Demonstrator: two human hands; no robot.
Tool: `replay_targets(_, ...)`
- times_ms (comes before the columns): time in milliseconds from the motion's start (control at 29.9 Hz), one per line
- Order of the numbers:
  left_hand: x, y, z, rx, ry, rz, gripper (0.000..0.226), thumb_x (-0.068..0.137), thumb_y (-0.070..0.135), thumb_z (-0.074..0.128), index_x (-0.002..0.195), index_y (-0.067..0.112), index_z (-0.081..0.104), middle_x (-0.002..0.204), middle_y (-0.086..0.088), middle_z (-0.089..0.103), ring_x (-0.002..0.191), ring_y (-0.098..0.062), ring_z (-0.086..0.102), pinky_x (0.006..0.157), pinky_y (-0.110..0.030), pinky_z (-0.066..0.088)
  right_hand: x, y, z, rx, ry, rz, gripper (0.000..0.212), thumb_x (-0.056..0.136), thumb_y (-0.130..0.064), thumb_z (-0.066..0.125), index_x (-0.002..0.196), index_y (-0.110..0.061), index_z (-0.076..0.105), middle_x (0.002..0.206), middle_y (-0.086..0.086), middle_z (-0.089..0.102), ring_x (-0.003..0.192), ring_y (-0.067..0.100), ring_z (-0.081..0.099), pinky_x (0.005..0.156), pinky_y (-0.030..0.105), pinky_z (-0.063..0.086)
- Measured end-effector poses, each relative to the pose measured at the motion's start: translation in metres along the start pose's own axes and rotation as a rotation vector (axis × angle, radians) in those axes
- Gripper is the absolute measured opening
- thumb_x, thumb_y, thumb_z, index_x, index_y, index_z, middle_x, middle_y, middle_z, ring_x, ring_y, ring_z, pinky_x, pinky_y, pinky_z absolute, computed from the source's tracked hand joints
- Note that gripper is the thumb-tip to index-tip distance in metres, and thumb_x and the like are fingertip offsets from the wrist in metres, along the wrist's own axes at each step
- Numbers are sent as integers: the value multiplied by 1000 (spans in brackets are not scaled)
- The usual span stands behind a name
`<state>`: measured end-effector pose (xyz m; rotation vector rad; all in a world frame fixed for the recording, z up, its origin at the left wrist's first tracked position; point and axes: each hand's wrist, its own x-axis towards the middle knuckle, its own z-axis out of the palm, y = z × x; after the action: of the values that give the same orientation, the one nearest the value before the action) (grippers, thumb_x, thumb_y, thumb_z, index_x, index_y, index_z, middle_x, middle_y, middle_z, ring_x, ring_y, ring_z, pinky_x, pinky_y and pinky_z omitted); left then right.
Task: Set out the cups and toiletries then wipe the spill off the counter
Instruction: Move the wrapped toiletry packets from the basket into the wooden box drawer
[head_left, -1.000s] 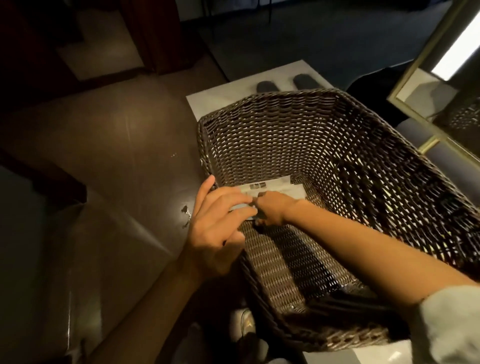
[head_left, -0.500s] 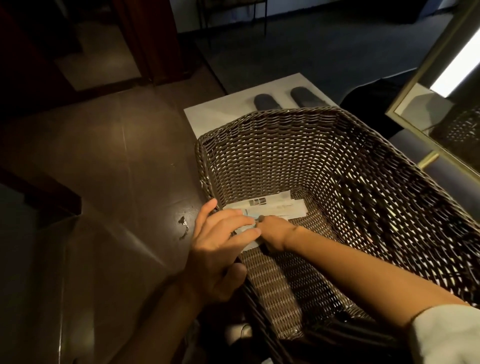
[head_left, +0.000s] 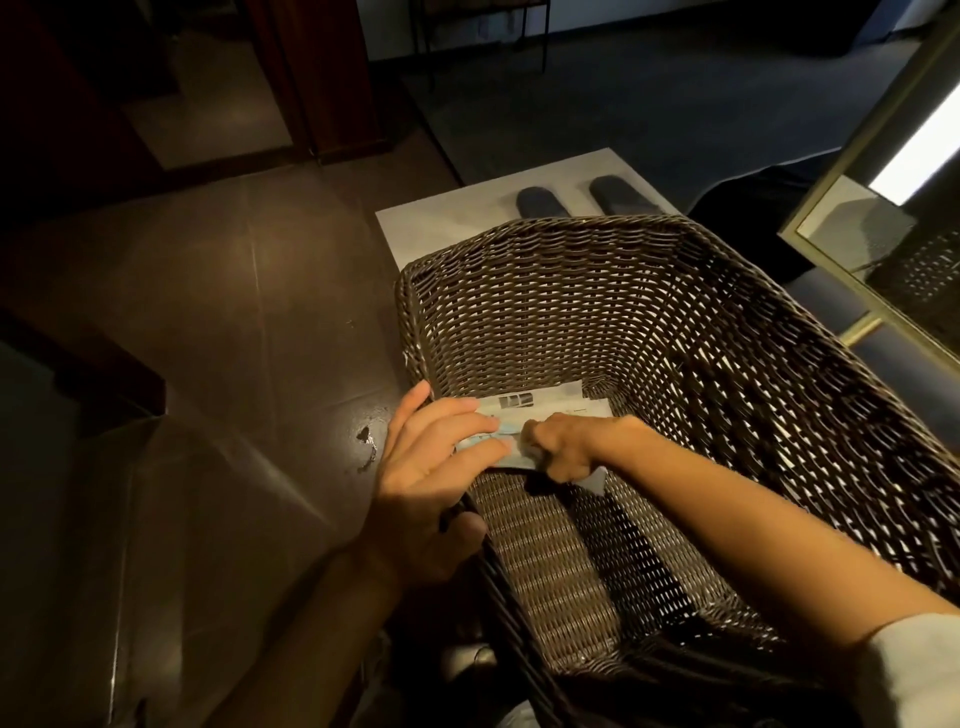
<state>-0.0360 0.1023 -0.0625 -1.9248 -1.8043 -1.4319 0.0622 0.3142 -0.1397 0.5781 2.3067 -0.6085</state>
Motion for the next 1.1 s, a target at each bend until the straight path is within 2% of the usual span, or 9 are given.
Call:
replay_targets(67, 0, 0, 0, 5, 0, -7, 75, 104, 61, 13, 110, 13, 70, 112, -12, 72, 125, -22, 56, 122, -51, 22, -6, 4, -13, 5, 18, 32, 31, 92, -43, 70, 112, -26, 54, 109, -2, 57, 91, 14, 56, 79, 28, 46)
replay_targets(167, 0, 1, -2, 4, -9, -11, 74, 105, 61, 13, 111, 14, 70, 113, -11, 71, 126, -22, 56, 122, -51, 21, -12, 5, -27, -17, 40, 73, 39, 96, -29, 63, 133, -18, 54, 129, 6, 56, 109, 22, 55, 92, 33, 46)
replay_targets(301, 0, 2, -1, -12, -14, -24, 73, 104, 62, 11, 113, 17, 68, 119, -2, 64, 131, -13, 51, 122, -49, 20, -18, 6, -42, -18, 128, 61, 34, 95, -8, 57, 128, -12, 58, 126, 8, 58, 103, 21, 54, 89, 31, 45)
replay_targets(468, 1, 1, 2, -13, -7, -43, 75, 103, 63, 8, 112, 19, 68, 117, 1, 63, 133, -8, 49, 123, -46, 19, -16, 10, -33, -3, 259, 17, 9, 96, -10, 58, 104, -13, 61, 107, 7, 59, 92, 21, 55, 79, 28, 44)
replay_targets(635, 1, -2, 4, -29, -2, -51, 76, 103, 64, 8, 111, 16, 67, 116, 0, 63, 134, -7, 48, 123, -46, 18, -11, 17, -40, 83, 657, -61, 13, 93, -9, 56, 94, -15, 45, 98, 7, 53, 94, 30, 57, 76, 35, 44)
replay_targets(701, 1, -2, 3, -26, -5, -49, 76, 103, 63, 8, 111, 15, 67, 116, 0, 63, 135, -7, 48, 123, -46, 18, -6, 16, -36, 15, 582, -24, 25, 91, -20, 64, 108, -14, 48, 110, 9, 55, 105, 30, 56, 88, 38, 48)
replay_targets(835, 0, -2, 2, -15, -33, -62, 77, 102, 64, 7, 111, 16, 66, 117, 0, 63, 136, -6, 47, 123, -44, 17, 11, 6, -8, -113, 293, 72, 94, 75, -41, 78, 151, -20, 27, 139, 14, 29, 120, 32, 42, 107, 46, 46)
replay_targets(935, 1, -1, 3, -2, -41, -64, 76, 102, 65, 5, 111, 18, 65, 117, 2, 62, 134, -6, 47, 124, -44, 17, 21, -1, 6, -181, 331, 77, 103, 67, -67, 72, 147, -21, 28, 129, 14, 25, 110, 31, 38, 102, 49, 46)
replay_targets(1102, 2, 3, 2, 34, -31, -34, 74, 103, 61, 5, 111, 16, 63, 116, -1, 62, 124, -21, 56, 124, -46, 19, 19, -6, 16, -242, 511, -43, 95, 62, -94, 39, 114, -15, 48, 106, 4, 32, 92, 22, 35, 87, 46, 47)
